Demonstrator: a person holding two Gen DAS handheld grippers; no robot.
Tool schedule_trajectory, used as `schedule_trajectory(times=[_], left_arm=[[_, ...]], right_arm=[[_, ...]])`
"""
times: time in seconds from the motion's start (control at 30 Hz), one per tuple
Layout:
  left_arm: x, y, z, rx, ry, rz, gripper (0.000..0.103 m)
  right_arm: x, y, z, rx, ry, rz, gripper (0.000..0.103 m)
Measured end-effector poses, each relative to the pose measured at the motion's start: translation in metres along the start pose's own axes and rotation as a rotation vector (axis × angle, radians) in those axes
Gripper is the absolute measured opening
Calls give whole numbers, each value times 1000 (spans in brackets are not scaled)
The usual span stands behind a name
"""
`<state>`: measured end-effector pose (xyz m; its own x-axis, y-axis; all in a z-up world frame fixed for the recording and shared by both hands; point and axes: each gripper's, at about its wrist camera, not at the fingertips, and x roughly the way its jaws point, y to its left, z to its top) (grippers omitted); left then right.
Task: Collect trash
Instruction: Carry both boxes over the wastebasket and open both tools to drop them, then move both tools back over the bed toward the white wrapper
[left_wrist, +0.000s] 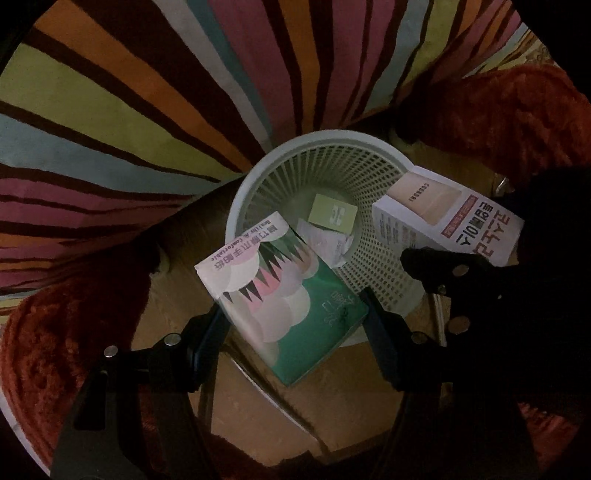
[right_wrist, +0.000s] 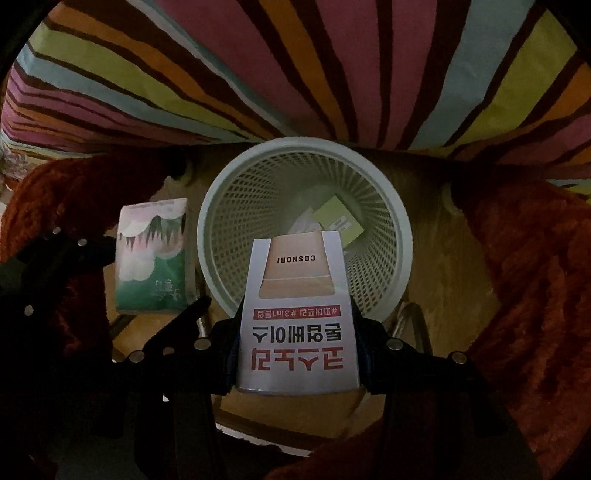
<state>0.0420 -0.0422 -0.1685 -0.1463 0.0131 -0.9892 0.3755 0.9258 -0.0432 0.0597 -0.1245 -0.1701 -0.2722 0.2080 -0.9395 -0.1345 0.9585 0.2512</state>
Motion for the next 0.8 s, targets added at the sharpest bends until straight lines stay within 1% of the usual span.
schedule_trajectory(times=[0.1,0.17,0.23,0.27,0.3,0.33,0.37,0.5,0.7,0.8], left_arm=[[6,0,2,3,14,-7,69],[10,0,1,4,33,3,71],[13,0,0,4,48,21,74],[13,-1,1,4,51,18,75],[13,-1,0,6,50,17,79],[13,-1,0,9,47,18,82],[12,-1,0,11,44,20,82],[11,-1,-1,15,37,22,83],[4,8,-5,-23,6,3,83],[-6,19,-9,-74,-38,-13,83]], right_arm=[[1,3,3,9,9,14,47],[3,4,5,7,19,23,48],[4,4,6,4,23,12,59],[2,5,6,3,14,4,71],[1,5,7,5,4,-3,79],[4,6,8,9,1,-4,81],[4,5,8,14,-1,-4,83],[5,5,8,16,-11,-3,83],[-3,4,5,14,-46,1,83],[-18,4,-4,10,-121,9,83]])
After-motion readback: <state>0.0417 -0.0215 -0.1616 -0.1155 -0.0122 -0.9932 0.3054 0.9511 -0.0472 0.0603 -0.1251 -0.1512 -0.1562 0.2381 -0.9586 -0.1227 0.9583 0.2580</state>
